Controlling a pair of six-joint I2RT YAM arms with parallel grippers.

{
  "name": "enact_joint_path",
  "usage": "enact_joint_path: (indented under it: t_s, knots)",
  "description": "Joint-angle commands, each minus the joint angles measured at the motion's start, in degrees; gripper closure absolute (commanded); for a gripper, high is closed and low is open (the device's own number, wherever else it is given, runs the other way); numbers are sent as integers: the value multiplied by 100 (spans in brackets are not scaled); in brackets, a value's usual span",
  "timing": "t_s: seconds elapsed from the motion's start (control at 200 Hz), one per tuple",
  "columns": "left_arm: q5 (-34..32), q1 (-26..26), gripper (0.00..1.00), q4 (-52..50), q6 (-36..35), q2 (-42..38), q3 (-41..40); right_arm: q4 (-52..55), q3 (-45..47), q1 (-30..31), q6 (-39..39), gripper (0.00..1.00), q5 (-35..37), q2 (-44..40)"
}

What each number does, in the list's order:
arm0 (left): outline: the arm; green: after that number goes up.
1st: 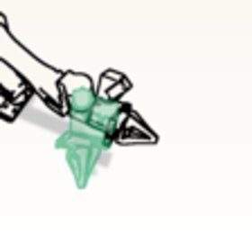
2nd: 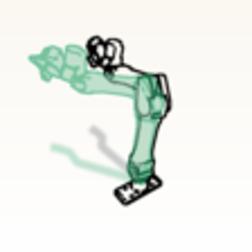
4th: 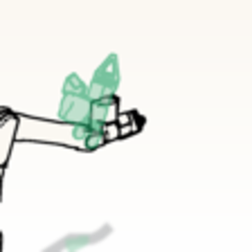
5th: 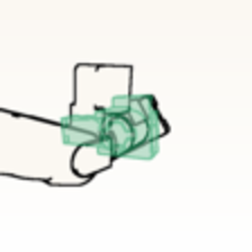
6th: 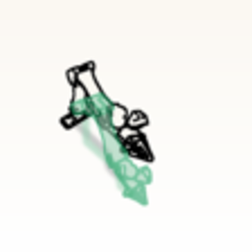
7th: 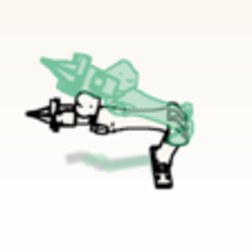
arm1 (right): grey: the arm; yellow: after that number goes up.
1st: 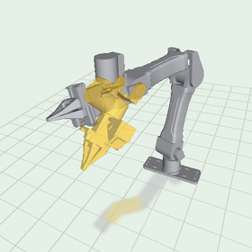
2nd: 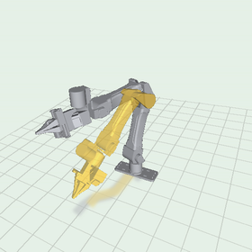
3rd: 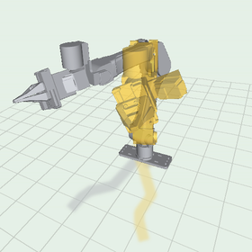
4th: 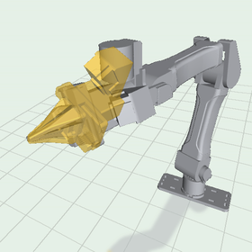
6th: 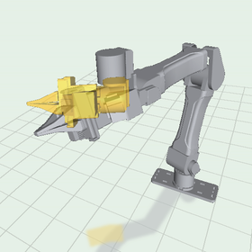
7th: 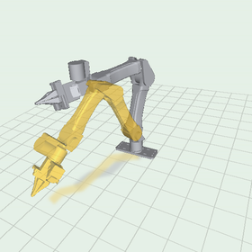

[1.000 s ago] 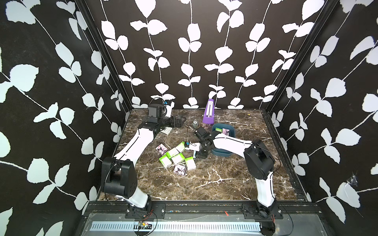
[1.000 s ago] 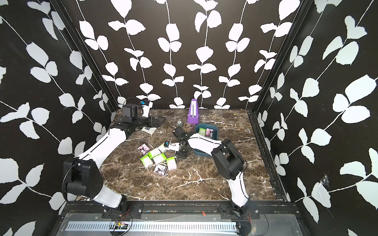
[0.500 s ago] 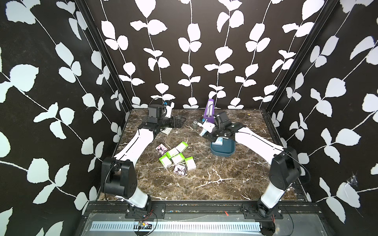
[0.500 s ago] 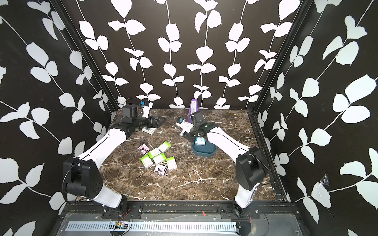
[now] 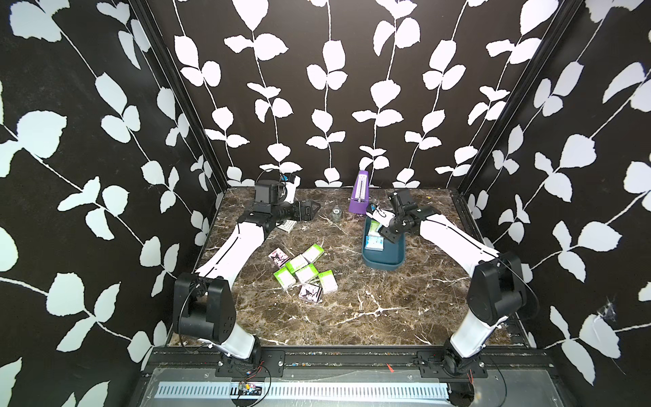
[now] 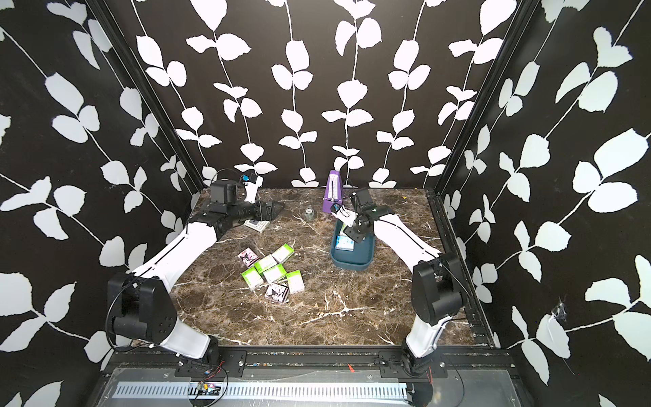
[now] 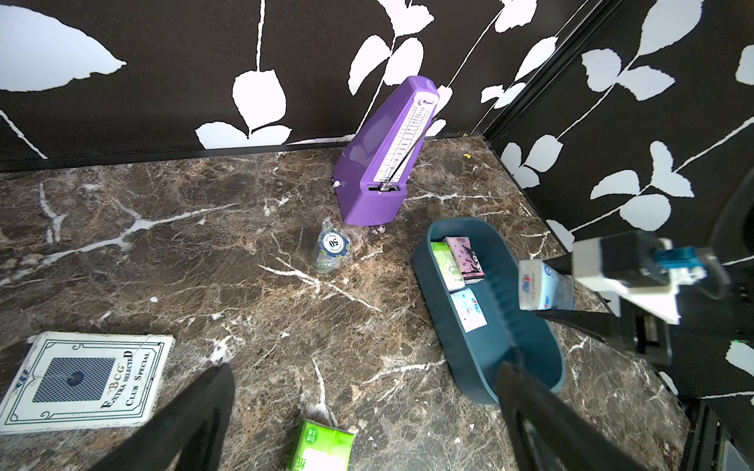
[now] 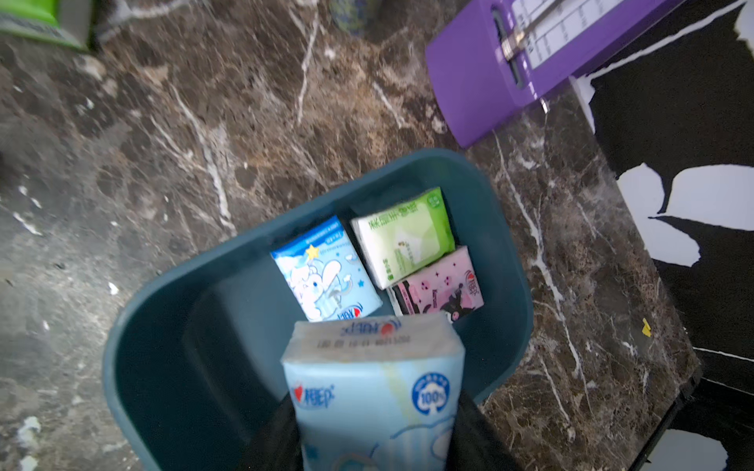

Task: Put the pocket tissues into the storage box
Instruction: Place the pocket tissues in the storage box.

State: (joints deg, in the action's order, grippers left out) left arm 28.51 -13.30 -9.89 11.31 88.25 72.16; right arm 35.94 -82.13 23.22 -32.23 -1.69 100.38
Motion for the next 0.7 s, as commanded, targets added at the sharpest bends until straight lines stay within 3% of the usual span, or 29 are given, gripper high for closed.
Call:
enact_joint_path:
  t_s: [0.0,0.695]
  knots:
    - [65,56,1,71,-96,-203,19,493,-191,-80,-418,49,248,362]
    - [10,58,1,5,-109,-177,27,530,-519,-327,-916,46,-44,994]
